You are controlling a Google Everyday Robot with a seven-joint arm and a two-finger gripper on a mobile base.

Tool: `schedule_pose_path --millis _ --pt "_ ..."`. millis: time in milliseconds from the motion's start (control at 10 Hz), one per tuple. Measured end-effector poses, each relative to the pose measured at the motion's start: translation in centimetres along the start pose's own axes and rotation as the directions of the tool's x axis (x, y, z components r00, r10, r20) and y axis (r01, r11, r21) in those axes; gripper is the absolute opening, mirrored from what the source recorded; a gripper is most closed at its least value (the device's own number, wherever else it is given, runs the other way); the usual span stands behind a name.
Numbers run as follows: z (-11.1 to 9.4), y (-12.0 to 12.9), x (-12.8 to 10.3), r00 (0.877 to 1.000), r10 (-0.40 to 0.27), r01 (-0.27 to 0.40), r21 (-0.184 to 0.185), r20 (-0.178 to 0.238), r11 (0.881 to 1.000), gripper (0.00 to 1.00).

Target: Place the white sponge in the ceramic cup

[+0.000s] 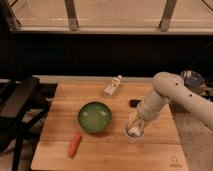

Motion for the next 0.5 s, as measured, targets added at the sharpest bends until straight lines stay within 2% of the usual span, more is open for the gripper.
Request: schedule_pose_path --millis 200,300,500 --pt "0.7 -0.5 -0.5 1.0 -0.018 0.018 -0.008 0.022 1.0 0.78" --pt "0.5 -0.6 -0.4 1.0 -0.017 0.017 -0.006 0.019 1.0 0.71" --pt "-1.3 -1.7 0.6 1.0 -0.022 0.022 -0.002 0.021 1.0 0.51"
